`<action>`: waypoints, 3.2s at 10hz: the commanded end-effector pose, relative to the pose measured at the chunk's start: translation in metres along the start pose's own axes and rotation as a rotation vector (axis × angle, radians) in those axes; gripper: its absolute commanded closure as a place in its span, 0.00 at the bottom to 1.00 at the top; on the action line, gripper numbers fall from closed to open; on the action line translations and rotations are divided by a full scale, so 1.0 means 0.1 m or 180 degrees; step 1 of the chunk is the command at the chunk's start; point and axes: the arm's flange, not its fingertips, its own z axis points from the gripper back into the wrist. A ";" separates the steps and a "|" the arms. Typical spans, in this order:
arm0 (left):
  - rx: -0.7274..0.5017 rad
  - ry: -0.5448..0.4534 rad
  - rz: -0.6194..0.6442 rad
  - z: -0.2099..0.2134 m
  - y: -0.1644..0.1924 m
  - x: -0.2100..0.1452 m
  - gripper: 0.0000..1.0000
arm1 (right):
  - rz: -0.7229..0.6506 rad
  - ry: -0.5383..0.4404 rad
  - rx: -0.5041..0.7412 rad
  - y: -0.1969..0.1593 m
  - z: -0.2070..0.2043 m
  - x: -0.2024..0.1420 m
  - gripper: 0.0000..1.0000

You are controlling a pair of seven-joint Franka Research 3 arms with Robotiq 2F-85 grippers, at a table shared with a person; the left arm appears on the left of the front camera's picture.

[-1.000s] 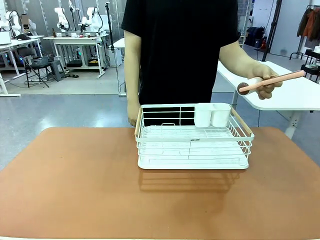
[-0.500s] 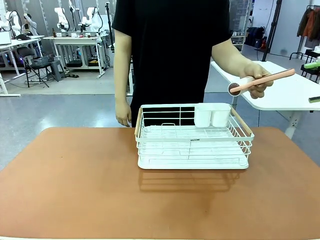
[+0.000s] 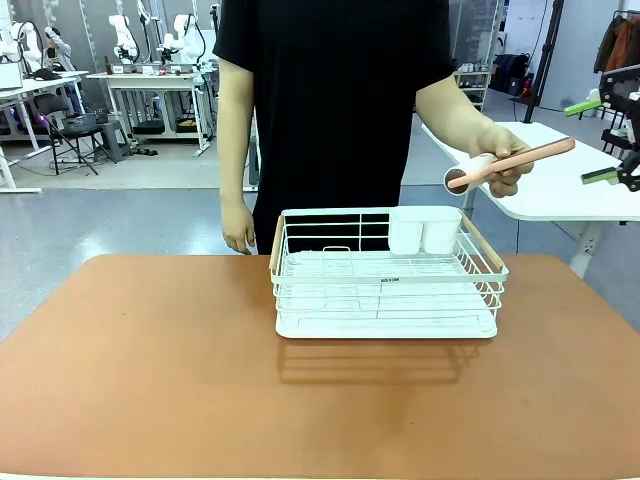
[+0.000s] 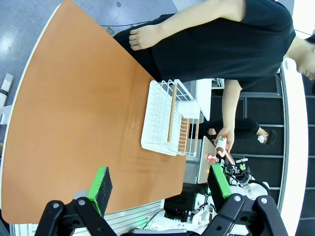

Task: Clean the table.
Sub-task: Pick up the Lint Roller when the human hands it over.

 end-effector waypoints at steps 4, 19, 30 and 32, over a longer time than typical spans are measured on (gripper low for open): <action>-0.0030 0.0030 -0.0080 0.04 0.02 0.00 0.00 | 0.0058 0.0028 0.0067 -0.09 0.09 -0.03 0.00; -0.0030 0.0030 -0.0080 0.04 0.02 0.00 0.00 | -0.0440 -0.0847 -0.0534 0.23 -0.57 -0.01 0.00; -0.0030 0.0030 -0.0080 0.04 0.02 0.00 0.00 | -0.0403 -0.0889 -0.0448 0.21 -0.56 0.03 0.85; -0.0030 0.0030 -0.0080 0.04 0.02 0.00 0.00 | -0.0400 -0.0903 -0.0445 0.22 -0.55 0.02 1.00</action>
